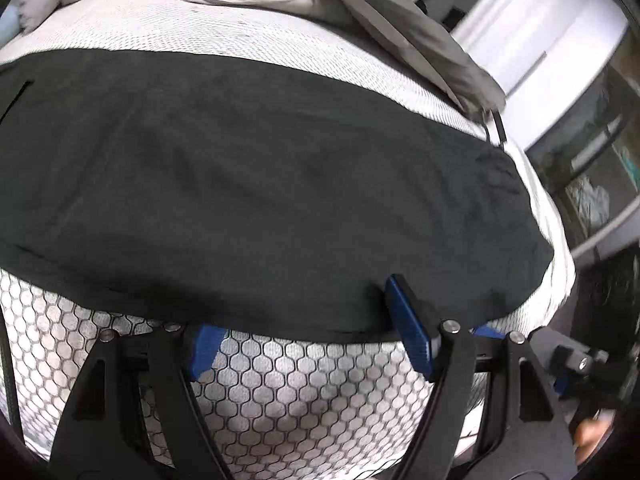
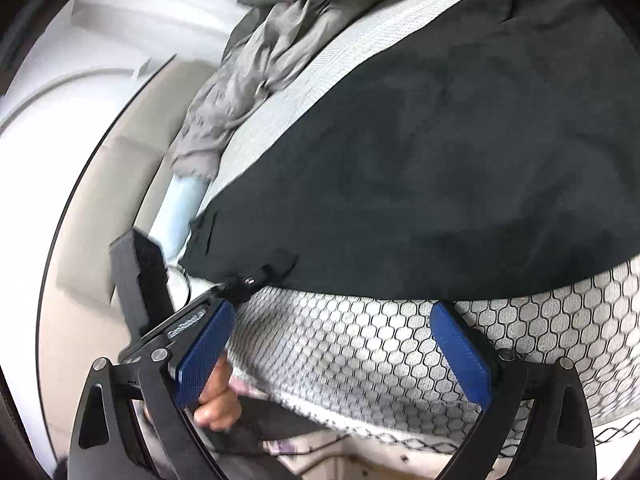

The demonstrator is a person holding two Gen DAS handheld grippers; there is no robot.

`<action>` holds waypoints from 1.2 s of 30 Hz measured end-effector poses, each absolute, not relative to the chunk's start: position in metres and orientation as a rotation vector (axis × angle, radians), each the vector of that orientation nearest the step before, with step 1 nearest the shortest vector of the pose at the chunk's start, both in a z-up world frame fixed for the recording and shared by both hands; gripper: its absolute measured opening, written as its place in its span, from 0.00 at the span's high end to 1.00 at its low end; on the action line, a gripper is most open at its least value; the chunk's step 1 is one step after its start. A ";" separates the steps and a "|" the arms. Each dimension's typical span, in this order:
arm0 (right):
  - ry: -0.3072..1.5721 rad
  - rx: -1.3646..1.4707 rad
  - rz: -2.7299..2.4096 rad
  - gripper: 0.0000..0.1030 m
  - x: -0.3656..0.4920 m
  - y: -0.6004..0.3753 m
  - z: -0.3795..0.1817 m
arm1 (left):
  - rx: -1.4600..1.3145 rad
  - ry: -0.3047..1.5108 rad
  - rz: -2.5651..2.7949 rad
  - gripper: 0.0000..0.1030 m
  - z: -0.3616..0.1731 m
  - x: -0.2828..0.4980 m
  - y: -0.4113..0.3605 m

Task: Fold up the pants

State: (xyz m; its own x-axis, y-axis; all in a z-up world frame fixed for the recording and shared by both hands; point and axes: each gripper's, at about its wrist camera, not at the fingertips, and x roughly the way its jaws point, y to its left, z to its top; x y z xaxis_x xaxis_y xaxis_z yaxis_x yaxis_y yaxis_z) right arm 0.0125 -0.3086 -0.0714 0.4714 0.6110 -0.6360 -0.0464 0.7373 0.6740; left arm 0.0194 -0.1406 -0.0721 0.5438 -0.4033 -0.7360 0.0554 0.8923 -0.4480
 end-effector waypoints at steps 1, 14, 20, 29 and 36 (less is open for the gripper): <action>0.997 0.665 0.432 0.04 0.006 -0.304 -0.073 | -0.425 0.956 -0.271 0.31 -0.072 0.019 -0.138; 0.705 0.768 0.184 0.84 0.022 -0.283 -0.093 | -0.431 0.850 -0.182 0.88 -0.086 0.035 -0.143; 0.679 0.804 0.172 0.90 0.013 -0.310 -0.097 | -0.456 0.848 -0.221 0.88 -0.087 0.032 -0.115; 0.689 0.889 0.149 0.81 0.019 -0.331 -0.101 | -0.458 0.879 -0.243 0.56 -0.087 0.033 -0.125; 0.738 0.892 0.252 0.75 0.013 -0.291 -0.101 | -0.456 0.868 -0.263 0.45 -0.080 0.018 -0.159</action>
